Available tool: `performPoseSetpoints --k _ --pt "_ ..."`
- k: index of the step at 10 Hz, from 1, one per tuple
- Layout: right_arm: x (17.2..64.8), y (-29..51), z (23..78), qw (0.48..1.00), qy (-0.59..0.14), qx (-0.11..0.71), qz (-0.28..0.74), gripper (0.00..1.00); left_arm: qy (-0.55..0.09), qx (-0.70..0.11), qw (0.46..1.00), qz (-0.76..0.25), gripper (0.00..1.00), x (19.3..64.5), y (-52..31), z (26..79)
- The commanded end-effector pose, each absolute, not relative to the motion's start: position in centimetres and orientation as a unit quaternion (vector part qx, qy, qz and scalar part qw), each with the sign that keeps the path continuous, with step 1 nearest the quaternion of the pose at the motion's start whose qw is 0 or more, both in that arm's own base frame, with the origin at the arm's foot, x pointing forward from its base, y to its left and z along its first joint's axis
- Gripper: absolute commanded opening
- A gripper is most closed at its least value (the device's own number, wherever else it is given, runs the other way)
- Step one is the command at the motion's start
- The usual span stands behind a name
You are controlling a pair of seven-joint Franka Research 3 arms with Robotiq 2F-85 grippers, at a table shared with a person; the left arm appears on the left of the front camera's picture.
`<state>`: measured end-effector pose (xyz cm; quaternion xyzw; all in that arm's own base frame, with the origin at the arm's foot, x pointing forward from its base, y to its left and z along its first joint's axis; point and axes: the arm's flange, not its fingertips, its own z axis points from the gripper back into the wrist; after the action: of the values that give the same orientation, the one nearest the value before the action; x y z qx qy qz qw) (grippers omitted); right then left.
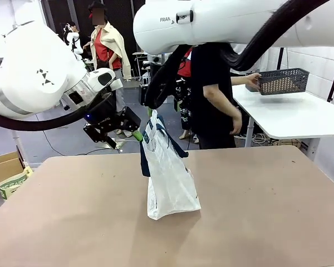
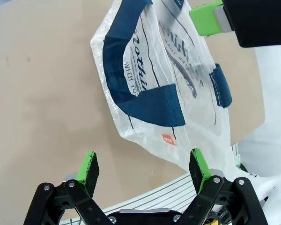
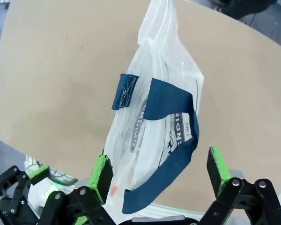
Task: Transfer purchased items from the store into the shopping bag.
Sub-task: Open the Reusable shopping bag in the center of the table.
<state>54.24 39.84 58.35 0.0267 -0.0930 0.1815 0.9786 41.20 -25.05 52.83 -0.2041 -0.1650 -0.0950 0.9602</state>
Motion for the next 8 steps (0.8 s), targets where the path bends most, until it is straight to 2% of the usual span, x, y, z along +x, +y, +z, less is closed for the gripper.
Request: performPoseSetpoints --k 1,4,8 --pt "53.9 39.6 58.5 0.978 -0.097 0.026 0.181 1.00 -0.163 -0.198 0.961 -0.100 1.00 40.8 -25.2 53.0" --pt "54.1 39.6 57.7 0.979 -0.098 0.021 0.177 1.00 -0.162 -0.223 0.960 -0.056 1.00 42.4 -25.2 53.7" --pt "55.2 38.7 55.8 0.984 -0.080 0.025 0.155 1.00 -0.169 -0.243 0.953 -0.066 1.00 43.2 -26.2 54.5"
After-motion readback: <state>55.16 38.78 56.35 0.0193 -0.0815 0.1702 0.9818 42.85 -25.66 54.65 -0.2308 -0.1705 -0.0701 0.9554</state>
